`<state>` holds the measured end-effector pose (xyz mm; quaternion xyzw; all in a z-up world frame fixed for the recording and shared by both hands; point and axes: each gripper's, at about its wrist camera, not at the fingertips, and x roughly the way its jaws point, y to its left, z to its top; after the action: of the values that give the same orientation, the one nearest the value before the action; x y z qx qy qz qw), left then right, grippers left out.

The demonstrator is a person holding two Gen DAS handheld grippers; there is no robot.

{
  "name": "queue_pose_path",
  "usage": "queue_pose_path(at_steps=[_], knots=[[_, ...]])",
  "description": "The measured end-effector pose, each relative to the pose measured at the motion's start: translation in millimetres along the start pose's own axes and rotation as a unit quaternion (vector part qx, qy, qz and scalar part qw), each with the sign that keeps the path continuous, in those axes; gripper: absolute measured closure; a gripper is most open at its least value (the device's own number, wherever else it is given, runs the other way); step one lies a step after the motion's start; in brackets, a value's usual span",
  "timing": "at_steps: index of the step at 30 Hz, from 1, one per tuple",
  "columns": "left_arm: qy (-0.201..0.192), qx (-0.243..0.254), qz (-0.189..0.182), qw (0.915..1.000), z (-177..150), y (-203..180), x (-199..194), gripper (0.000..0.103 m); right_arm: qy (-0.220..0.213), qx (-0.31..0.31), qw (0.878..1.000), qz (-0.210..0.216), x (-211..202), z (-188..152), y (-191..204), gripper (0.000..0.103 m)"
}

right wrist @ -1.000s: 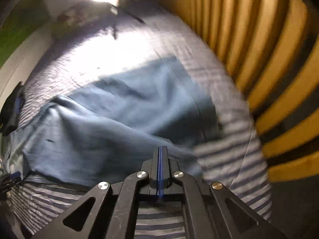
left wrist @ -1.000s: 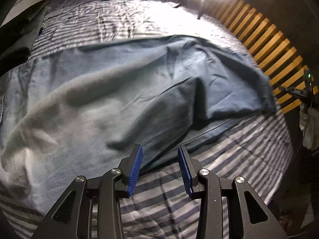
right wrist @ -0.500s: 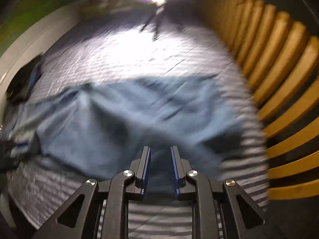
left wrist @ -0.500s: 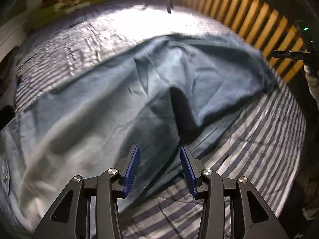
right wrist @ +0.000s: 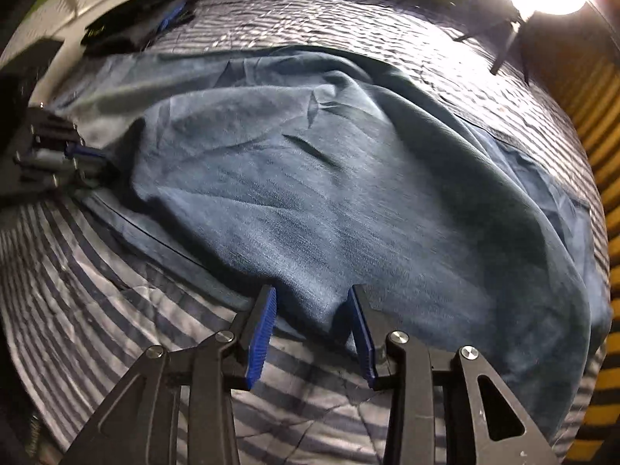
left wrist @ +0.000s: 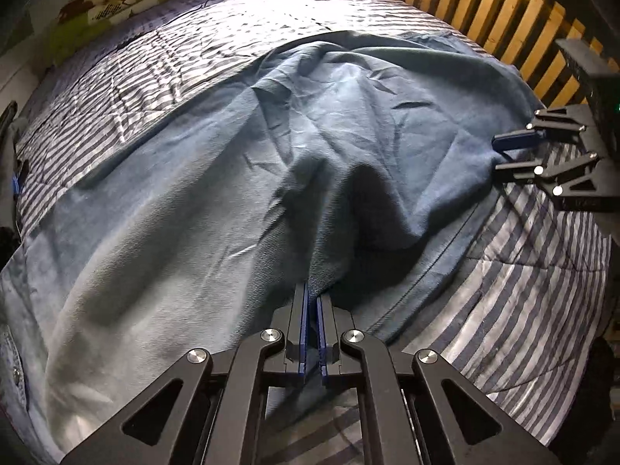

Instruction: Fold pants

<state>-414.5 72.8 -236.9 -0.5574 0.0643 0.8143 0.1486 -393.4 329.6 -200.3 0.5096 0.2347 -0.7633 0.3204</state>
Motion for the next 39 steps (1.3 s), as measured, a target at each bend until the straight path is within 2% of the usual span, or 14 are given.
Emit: queue_pose_path(at_steps=[1,3,8,13,15,19,21,23,25,27,35,37,38,39], knots=[[-0.001,-0.002,-0.002,1.0,0,1,-2,0.099,0.003,-0.002,1.0,-0.001,0,0,-2,0.074],[-0.007,-0.003,0.003,1.0,0,4,-10,0.1,0.009,0.002,1.0,-0.01,-3,0,-7,0.101],[-0.019,-0.009,-0.017,0.9996,-1,8,-37,0.1,-0.005,-0.004,1.0,-0.014,-27,1,-9,0.102],[0.001,0.016,-0.038,0.9991,-9,-4,-48,0.098,-0.034,0.009,0.998,0.043,-64,-16,-23,0.101],[0.037,0.036,-0.04,0.9979,-15,-13,-37,0.079,-0.004,-0.003,0.999,0.033,-60,-27,-21,0.092],[0.018,0.03,-0.043,0.9985,-20,-20,-41,0.075,-0.035,0.066,0.997,-0.008,-82,-66,-59,0.074],[-0.007,0.017,-0.048,0.9987,-21,-26,-47,0.075,-0.067,0.155,0.985,-0.038,-97,-91,-100,0.074],[-0.01,0.034,-0.045,0.9984,-24,-44,-42,0.075,-0.087,0.247,0.962,-0.076,-107,-120,-148,0.071],[0.004,0.074,-0.029,0.9968,-32,-66,-31,0.075,-0.086,0.31,0.942,-0.092,-106,-140,-186,0.062],[0.025,0.112,-0.019,0.9932,-39,-84,-17,0.075,-0.088,0.353,0.929,-0.069,-98,-155,-216,0.047],[0.048,0.1,-0.026,0.9935,-37,-88,-9,0.075,-0.043,0.356,0.933,-0.038,-40,-137,-239,0.038],[0.048,0.102,-0.024,0.9933,-36,-90,-9,0.074,-0.049,0.355,0.934,0.001,-40,-133,-232,0.058],[0.046,0.103,-0.024,0.9933,-36,-90,-9,0.074,-0.047,0.355,0.934,0.021,-42,-130,-226,0.082],[0.045,0.103,-0.024,0.9933,-36,-90,-9,0.074,-0.042,0.347,0.937,0.021,-48,-127,-218,0.084]])
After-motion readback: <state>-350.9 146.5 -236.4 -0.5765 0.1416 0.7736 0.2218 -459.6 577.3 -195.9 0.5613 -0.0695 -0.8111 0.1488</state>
